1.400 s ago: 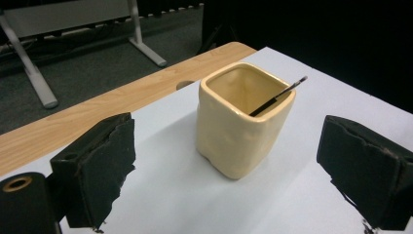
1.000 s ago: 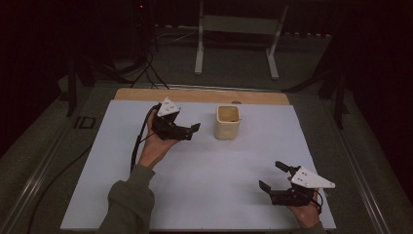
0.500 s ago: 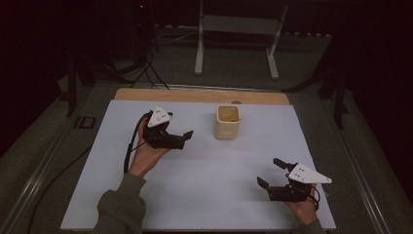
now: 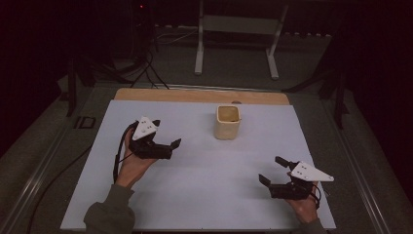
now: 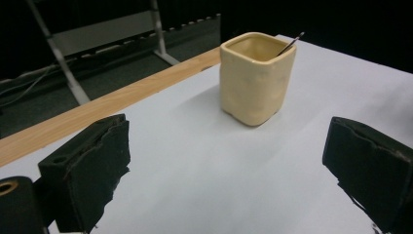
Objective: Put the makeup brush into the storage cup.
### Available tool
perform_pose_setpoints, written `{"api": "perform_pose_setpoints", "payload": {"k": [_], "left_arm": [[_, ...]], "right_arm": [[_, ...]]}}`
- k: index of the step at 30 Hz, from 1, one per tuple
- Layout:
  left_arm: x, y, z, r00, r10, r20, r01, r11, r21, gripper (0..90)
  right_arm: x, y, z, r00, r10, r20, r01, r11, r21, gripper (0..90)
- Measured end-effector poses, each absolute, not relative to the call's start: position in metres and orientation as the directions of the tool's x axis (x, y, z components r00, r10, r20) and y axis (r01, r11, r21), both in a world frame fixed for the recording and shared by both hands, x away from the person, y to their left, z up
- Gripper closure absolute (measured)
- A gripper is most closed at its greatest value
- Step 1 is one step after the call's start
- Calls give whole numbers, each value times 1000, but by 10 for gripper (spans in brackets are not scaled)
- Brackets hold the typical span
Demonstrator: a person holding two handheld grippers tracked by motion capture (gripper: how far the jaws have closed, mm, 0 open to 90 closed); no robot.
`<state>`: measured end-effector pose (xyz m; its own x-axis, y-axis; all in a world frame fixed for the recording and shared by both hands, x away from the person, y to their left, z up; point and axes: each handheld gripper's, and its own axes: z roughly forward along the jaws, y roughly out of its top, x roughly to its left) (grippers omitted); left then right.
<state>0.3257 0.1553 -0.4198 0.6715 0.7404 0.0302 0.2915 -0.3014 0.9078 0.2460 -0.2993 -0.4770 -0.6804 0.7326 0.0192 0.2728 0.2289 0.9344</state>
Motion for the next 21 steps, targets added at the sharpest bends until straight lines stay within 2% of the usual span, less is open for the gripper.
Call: {"api": "perform_pose_setpoints", "payload": {"k": [21], "left_arm": [[288, 186, -440, 637, 771, 26, 303, -282, 910, 45]], "right_arm": [[251, -297, -472, -678, 734, 25, 264, 212, 941, 102]]}}
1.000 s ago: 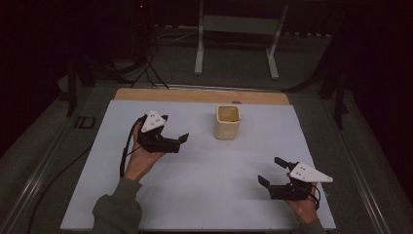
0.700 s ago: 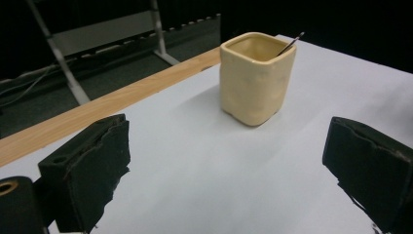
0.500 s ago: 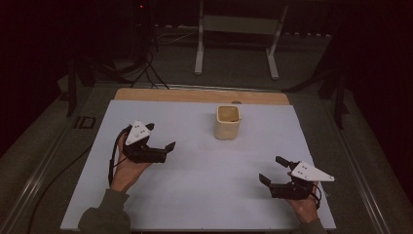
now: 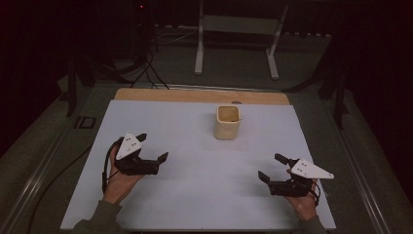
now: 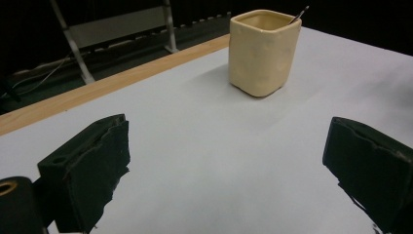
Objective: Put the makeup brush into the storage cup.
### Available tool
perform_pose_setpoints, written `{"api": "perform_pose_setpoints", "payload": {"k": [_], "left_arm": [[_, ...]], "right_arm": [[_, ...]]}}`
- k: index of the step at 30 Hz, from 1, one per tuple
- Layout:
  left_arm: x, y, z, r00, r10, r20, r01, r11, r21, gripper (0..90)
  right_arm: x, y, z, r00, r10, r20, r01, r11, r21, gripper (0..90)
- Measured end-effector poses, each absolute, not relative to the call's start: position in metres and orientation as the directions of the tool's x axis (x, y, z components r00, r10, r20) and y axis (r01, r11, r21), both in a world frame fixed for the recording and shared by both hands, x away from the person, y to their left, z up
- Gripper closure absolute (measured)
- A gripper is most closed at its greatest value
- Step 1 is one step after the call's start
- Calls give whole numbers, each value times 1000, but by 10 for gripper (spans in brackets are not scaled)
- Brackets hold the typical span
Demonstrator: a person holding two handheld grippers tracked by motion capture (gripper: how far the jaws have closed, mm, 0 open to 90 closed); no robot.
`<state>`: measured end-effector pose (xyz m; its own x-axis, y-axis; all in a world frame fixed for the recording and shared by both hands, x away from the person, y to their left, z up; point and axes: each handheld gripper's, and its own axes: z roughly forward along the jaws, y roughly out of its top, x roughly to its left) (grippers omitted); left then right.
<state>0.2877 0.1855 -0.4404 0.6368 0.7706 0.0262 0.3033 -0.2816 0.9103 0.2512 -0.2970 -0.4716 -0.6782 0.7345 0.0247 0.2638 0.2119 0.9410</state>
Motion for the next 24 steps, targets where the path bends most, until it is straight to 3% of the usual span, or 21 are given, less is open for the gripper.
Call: {"api": "perform_pose_setpoints", "payload": {"k": [24], "left_arm": [[260, 220, -450, 610, 792, -35, 314, -201, 928, 44]], "right_arm": [[247, -302, -466, -684, 729, 24, 243, 197, 950, 101]]}}
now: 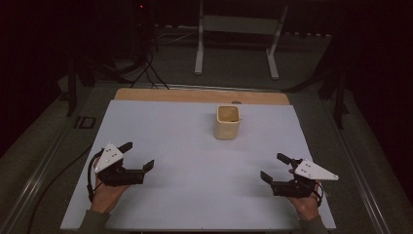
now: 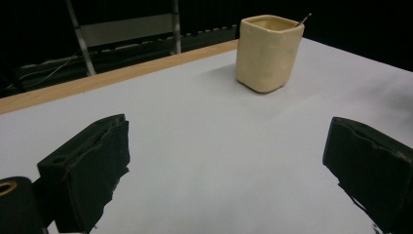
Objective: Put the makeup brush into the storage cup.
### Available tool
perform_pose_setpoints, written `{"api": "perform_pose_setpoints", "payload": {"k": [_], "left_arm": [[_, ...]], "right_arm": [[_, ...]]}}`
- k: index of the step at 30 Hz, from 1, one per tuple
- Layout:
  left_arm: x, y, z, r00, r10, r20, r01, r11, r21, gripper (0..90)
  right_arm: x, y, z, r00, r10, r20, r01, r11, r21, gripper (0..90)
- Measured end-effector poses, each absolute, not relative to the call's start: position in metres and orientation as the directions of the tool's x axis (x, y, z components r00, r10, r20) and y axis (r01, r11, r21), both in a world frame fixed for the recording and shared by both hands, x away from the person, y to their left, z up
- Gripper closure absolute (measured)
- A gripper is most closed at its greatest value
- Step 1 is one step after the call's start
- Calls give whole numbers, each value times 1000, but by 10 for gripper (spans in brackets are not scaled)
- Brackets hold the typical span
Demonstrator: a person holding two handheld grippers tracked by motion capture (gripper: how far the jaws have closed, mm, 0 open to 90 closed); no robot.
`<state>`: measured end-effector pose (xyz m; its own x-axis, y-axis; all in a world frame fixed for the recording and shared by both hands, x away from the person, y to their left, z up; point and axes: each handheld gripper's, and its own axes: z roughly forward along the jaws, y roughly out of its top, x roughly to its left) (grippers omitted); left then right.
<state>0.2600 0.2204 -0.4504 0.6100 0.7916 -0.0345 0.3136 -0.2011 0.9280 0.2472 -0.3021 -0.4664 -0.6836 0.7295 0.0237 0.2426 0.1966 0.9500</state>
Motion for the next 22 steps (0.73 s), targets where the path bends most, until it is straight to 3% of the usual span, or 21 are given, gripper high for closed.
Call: {"api": "perform_pose_setpoints", "payload": {"k": [22], "left_arm": [[250, 220, -462, 629, 777, -3, 329, -263, 907, 42]], "right_arm": [[238, -303, -469, -712, 702, 12, 230, 217, 949, 96]]}}
